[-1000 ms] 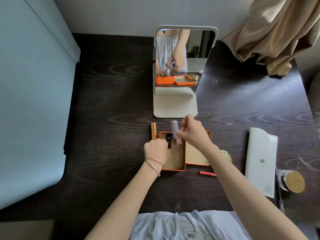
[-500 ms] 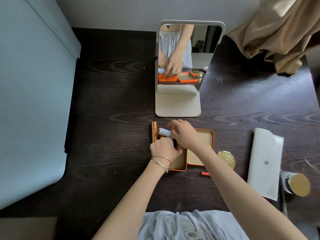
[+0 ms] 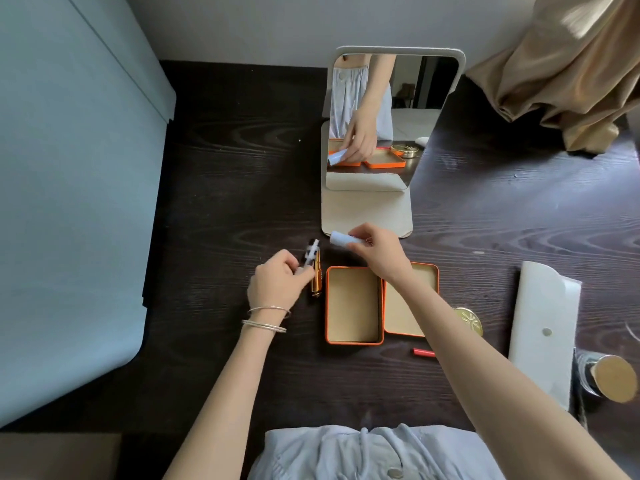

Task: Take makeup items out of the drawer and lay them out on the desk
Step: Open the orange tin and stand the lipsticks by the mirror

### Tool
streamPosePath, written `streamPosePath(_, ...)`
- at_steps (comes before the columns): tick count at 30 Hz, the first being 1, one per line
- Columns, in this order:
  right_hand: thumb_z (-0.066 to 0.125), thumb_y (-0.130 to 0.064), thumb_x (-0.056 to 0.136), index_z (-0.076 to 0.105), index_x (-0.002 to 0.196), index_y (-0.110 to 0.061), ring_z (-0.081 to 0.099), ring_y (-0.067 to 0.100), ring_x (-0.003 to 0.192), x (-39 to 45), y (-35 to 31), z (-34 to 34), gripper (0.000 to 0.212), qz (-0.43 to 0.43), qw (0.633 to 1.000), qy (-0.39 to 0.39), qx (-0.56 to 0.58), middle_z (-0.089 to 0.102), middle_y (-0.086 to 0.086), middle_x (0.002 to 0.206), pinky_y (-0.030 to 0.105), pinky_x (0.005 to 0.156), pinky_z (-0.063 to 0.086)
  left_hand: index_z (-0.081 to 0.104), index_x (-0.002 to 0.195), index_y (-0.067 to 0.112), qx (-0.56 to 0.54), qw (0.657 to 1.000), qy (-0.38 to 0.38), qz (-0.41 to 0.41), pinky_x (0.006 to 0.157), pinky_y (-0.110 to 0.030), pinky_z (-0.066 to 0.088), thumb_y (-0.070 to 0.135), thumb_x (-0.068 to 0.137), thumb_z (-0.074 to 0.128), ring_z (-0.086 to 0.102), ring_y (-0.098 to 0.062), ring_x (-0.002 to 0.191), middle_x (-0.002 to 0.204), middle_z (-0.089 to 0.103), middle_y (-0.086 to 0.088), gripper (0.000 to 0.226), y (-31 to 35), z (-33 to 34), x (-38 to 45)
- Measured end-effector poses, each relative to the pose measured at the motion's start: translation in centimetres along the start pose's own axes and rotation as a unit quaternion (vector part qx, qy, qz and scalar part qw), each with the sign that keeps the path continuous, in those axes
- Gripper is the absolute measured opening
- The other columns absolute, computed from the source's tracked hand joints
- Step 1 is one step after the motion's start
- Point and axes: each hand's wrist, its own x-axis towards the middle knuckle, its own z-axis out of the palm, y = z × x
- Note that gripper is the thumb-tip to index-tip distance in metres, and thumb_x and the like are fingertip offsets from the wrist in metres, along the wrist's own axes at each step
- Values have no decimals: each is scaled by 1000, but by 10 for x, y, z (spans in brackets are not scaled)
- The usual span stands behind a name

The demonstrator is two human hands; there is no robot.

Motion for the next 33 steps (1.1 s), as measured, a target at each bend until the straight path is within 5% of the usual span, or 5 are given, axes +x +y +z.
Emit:
streamPosePath(10,65,-7,83,65,114,-11,58,17,111,-8,14,6,31,16,1000,10,18,66,5,117,19,91,41,49,109,19,116,991,-12,-69,70,-31,41,41,89,56,59,-23,88,99,66,-6,30,-12,16,16)
streamPosePath(15,58,-11,86,65,96,-11,58,21,93,-31,34,-12,12,70,985,157,-29,59,3,96,25,76,38,46,112,14,95,995,21,-22,68,-30,38,32,92,55,63,-26,92,97,66,-5,29,-6,14,6)
streamPosePath(22,58,-47,86,58,96,-19,58,28,104,-55,54,-7,29,227,966,8,-126,65,2,105,33,84,41,53,98,20,86,988,-2,129,63,-27,43,27,89,57,60,-15,81,96,55,5,12,-2,32,-25)
streamPosePath(33,55,-27,86,63,94,-17,59,22,94,-92,44,14,15,171,975,37,-139,65,1,100,28,69,39,60,102,20,65,987,-34,144,77,-29,51,15,89,55,59,-16,94,111,55,3,15,-7,49,-48)
